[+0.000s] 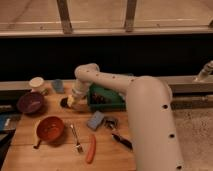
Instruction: Wipe table surface with eraser
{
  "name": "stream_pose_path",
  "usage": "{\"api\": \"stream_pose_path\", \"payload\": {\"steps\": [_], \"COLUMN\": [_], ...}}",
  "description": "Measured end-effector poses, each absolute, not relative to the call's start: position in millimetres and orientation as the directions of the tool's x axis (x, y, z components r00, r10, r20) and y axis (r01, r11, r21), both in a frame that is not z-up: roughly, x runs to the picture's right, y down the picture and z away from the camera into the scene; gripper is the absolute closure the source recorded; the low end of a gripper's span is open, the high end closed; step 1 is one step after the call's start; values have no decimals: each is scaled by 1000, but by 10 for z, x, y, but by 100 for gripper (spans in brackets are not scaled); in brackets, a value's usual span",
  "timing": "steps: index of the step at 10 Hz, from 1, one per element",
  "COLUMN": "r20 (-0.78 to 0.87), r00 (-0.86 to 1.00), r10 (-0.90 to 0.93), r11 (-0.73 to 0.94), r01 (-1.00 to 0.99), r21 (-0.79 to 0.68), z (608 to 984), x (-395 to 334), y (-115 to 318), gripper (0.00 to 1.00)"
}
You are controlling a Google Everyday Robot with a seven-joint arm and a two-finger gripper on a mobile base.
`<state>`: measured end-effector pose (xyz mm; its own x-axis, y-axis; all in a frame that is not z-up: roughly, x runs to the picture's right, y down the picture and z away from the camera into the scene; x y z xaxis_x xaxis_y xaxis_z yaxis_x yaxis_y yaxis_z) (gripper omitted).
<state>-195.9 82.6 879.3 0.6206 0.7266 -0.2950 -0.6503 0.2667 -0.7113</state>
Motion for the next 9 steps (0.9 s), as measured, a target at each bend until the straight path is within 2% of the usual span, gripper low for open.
{"api": "stream_pose_path", "payload": {"steps": [5,9], "r20": [-225,-172], "r00": [674,719], "r10": [704,674], "r11": [322,367], "r01": [-584,-527], "r21": [-745,-766], "z": [8852,8496], "x": [-2433,-2572], "y": [622,823], "gripper": [100,100]}}
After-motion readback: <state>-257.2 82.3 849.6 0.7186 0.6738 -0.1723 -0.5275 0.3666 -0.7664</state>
